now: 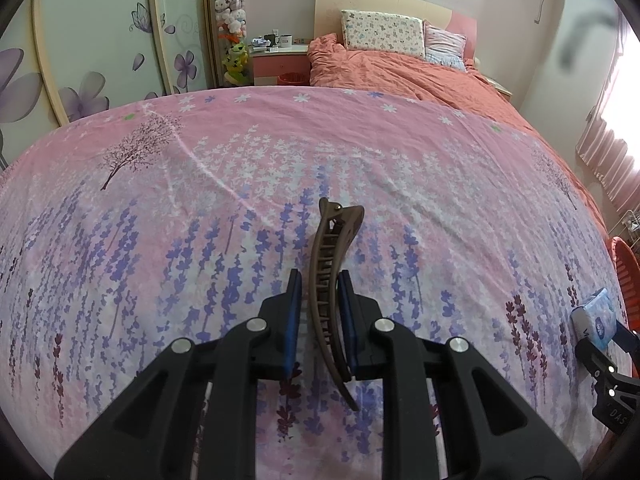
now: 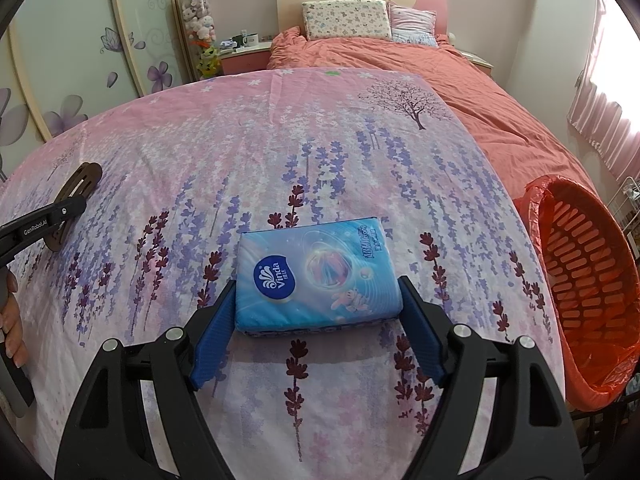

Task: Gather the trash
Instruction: 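Lift the tissue pack and hair clip and carry both over the orange basket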

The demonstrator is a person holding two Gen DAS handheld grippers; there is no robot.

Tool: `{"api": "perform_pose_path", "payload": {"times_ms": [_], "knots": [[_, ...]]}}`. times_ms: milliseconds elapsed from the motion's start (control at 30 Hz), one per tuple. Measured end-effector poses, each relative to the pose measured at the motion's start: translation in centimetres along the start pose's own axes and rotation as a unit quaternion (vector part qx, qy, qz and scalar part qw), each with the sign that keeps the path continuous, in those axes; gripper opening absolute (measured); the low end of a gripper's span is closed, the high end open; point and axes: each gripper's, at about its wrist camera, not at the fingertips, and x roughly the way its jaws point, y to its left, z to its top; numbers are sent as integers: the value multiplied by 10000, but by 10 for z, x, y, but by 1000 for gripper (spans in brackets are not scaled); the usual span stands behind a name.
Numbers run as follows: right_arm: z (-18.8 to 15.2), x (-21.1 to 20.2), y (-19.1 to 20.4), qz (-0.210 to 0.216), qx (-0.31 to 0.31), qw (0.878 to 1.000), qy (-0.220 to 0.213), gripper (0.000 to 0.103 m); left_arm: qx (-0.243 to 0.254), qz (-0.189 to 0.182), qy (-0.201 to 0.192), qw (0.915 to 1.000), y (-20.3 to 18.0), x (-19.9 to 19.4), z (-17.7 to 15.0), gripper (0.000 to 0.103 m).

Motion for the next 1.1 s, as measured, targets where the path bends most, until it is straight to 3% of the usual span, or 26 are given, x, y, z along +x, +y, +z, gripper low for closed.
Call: {"api": "perform_pose_path", "payload": {"times_ms": [367,433,567,800,1100], "knots": [[-1,0,1,6,0,10000,-5,77,127,23,-7,9999,-4,0,0,21],[-2,-1,1,24,26,10000,-31,74,95,-36,-24,9999,-3,-2,-1,14],[-5,-5,-4,221,186,9995,-94,73,48,-56,-78,9999,-2,-6,-6,14],[-9,-24,-8,352,309,9985,-269,73,177,56,-270,9995,-12,-27,-10,14],[-14,-69,-27,373,361,9960,-721,73,272,-204,-562,9978,-41,-76,-14,14]]}}
